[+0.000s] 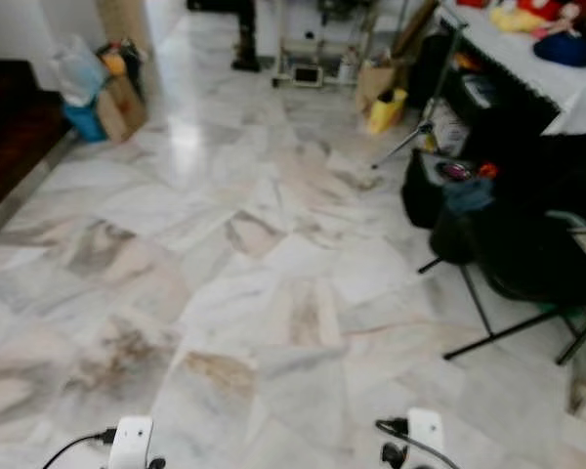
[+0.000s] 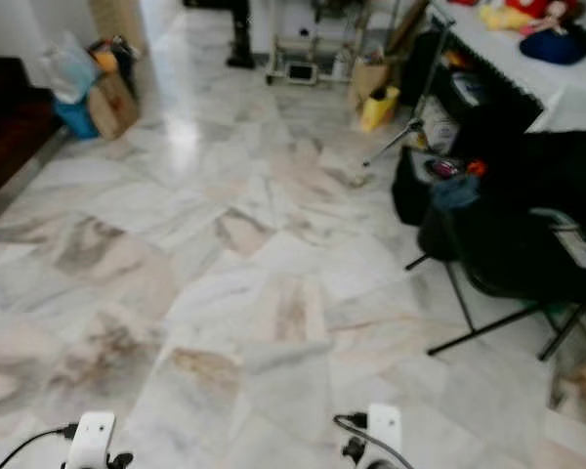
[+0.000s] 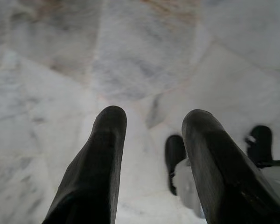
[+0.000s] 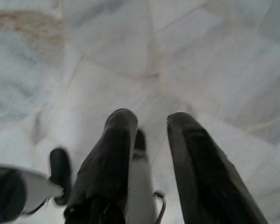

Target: Hang keys on a hook

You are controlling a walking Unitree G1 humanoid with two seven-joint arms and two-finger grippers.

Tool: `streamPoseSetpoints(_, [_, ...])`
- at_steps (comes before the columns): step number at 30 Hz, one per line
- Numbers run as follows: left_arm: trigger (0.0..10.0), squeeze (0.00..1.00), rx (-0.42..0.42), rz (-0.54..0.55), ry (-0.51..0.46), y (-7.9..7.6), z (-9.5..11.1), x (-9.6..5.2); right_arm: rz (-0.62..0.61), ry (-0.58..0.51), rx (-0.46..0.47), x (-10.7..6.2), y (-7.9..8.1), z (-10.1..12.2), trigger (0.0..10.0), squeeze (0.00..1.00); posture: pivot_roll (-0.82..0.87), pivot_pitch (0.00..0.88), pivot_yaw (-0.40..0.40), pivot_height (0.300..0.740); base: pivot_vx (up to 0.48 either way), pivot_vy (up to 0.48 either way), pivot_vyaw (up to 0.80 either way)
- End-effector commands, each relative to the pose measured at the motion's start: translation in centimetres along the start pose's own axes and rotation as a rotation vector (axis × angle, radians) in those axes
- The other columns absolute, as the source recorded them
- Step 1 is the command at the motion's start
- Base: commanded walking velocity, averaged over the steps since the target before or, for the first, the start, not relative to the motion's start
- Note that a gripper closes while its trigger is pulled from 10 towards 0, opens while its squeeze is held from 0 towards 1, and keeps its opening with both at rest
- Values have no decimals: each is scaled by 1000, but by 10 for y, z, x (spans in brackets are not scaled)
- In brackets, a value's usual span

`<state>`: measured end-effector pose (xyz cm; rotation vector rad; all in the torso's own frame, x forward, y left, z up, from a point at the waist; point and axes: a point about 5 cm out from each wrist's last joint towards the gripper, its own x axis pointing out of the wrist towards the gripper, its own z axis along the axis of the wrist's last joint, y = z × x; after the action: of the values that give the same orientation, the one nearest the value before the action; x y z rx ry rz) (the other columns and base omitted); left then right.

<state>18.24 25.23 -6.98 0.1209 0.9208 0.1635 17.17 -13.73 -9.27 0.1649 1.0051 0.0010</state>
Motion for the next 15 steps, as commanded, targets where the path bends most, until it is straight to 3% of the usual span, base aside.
streamPoseSetpoints(1, [10000,0,-19,19,-1,1,-5,-1,-16,0,-12,0,-4,1,10000,0,299,0,-124,733,0,0,-712])
streamPoseSetpoints(5, [10000,0,-29,52,-79,7,3,-2,-31,-13,18,-1,-7,1,10000,0,284,0,-80,733,0,0,-706])
streamPoseSetpoints(8, [10000,0,-42,24,-227,8,33,-1,-47,-21,43,-1,-9,1,10000,0,279,0,-66,733,0,0,-706])
streamPoseSetpoints(10, [10000,0,-24,-54,-345,-6,57,-1,-55,-19,53,-2,-12,-1,10000,0,289,3,-54,733,0,0,-706])
streamPoseSetpoints(15, [10000,0,-40,-125,-465,-33,78,-6,-74,-7,77,-3,-15,-8,10000,0,269,7,-42,733,0,0,-706])
